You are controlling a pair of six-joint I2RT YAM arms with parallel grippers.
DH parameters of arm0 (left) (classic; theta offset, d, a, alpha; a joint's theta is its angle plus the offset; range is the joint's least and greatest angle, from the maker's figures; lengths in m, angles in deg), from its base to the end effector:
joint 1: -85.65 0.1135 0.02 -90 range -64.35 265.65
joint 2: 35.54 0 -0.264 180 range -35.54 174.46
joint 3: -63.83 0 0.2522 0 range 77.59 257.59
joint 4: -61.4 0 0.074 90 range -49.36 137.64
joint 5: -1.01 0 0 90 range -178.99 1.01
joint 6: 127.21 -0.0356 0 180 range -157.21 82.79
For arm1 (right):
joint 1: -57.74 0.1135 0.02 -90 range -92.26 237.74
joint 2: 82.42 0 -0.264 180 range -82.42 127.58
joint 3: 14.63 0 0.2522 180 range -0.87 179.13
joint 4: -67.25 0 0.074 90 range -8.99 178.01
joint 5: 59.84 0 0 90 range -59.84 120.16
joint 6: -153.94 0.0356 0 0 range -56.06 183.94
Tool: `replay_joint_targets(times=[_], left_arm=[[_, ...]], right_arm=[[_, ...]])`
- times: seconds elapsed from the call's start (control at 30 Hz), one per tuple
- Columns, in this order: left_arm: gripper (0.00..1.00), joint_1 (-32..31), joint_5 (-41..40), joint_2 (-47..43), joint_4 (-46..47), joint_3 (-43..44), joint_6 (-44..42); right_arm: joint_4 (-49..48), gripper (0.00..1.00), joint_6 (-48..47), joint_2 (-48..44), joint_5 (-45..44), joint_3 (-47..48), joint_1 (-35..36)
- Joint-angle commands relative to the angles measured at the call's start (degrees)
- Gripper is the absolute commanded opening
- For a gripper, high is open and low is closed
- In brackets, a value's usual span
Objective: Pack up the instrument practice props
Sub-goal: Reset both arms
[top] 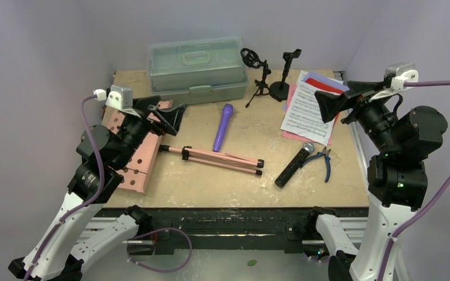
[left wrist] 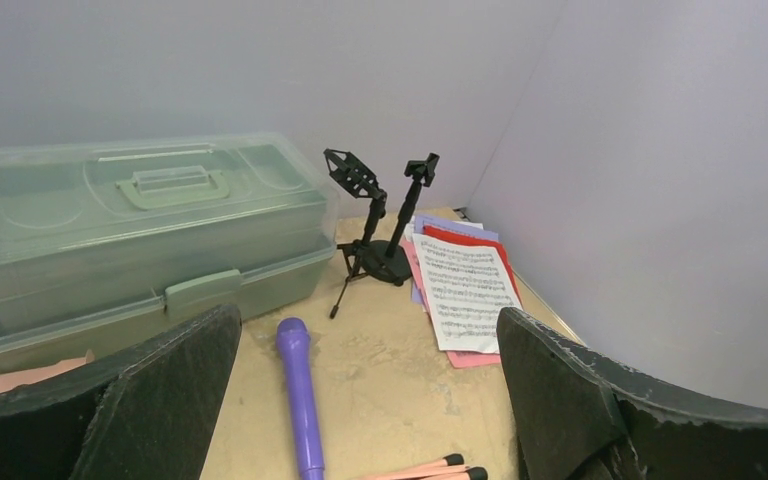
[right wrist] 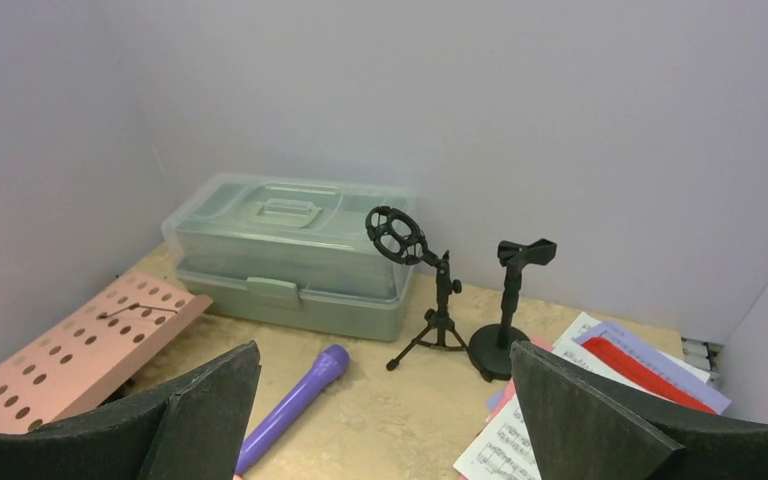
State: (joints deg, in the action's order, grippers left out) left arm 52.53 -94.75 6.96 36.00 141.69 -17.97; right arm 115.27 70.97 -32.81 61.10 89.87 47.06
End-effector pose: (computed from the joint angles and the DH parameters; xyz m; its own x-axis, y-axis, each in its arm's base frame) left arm 0.1182 -0.0729 0.4567 -0.0151 -0.3816 -0.9242 0.4828 0.8066 -0.3409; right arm 0.0995 -0.0001 0.5334 0.0747 0.0927 -0.9929 -0.3545 0.9331 0.0605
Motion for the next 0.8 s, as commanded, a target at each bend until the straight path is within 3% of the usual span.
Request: replay_joint_targets(times=[0.0,0.77], left_arm=[[1.0,0.06,-0.33,-1.13,1.3,-0.64,1.51],[1.0,-0.01,2.13,-0.1,0.95,-0.92,2.29]], right_arm=[[-0.69,0.99,0.37,-1.29,-1.07,-0.28,-0.61],[0.98,0.99,-3.14,-0.83,-0.79,0.92,-1.6]])
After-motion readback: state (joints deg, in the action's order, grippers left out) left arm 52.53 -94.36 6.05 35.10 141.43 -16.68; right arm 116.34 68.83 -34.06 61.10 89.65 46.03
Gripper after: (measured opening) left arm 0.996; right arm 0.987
